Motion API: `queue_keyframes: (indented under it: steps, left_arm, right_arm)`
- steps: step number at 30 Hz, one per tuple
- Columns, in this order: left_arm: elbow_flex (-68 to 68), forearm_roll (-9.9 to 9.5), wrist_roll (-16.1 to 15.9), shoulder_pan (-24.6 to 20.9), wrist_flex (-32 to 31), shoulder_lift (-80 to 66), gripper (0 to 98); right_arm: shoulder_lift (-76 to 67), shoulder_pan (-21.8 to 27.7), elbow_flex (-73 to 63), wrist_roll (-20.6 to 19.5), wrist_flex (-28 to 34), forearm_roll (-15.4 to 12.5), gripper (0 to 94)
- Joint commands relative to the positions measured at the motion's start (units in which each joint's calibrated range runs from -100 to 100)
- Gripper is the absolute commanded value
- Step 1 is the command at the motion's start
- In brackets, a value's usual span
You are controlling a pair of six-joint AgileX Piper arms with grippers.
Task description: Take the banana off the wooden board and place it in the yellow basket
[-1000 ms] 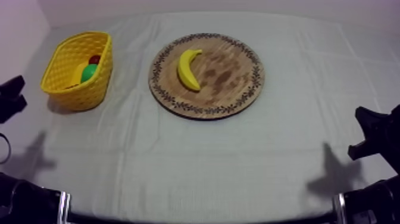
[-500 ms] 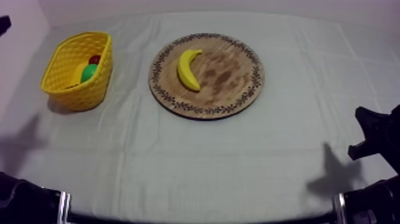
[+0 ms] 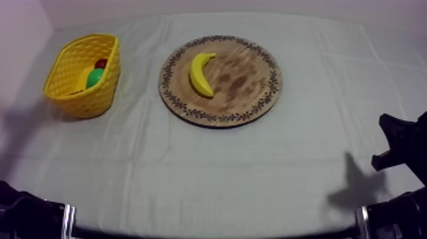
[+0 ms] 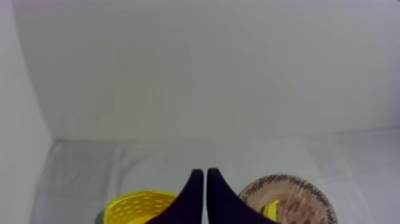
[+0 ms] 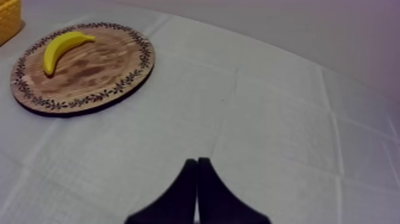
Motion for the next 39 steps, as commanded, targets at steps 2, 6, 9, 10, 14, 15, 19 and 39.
queue_keyframes:
  steps: [2, 6, 9, 10, 14, 15, 19, 39]
  left_arm:
    - [-12.5, -3.03, 2.5, 3.3, 2.6, 7.9, 0.0]
    - [-17.5, -5.72, 4.1, 6.7, 4.6, 13.2, 0.0]
    - [-20.3, -6.51, 5.1, 8.7, 6.3, 16.6, 0.0]
    - [-21.2, -6.63, 5.4, 9.4, 7.1, 17.7, 0.0]
    - [-24.6, -6.91, 6.6, 12.0, 10.0, 22.0, 0.0]
    - [-25.5, -6.94, 6.8, 12.6, 10.6, 23.2, 0.0]
    - [-28.6, -7.28, 8.2, 14.6, 12.5, 28.0, 0.0]
    - [-41.4, -14.29, 17.0, 18.5, 17.1, 51.6, 0.0]
  right_arm:
    - [0.0, 0.0, 0.0, 0.0, 0.0, 0.0, 0.3]
    - [0.0, 0.0, 0.0, 0.0, 0.0, 0.0, 0.3]
    - [0.0, 0.0, 0.0, 0.0, 0.0, 0.0, 0.3]
    - [0.0, 0.0, 0.0, 0.0, 0.0, 0.0, 0.3]
    - [0.0, 0.0, 0.0, 0.0, 0.0, 0.0, 0.3]
    - [0.0, 0.0, 0.0, 0.0, 0.0, 0.0, 0.3]
    - [0.0, 0.0, 0.0, 0.0, 0.0, 0.0, 0.3]
    - [0.0, 0.0, 0.0, 0.0, 0.0, 0.0, 0.3]
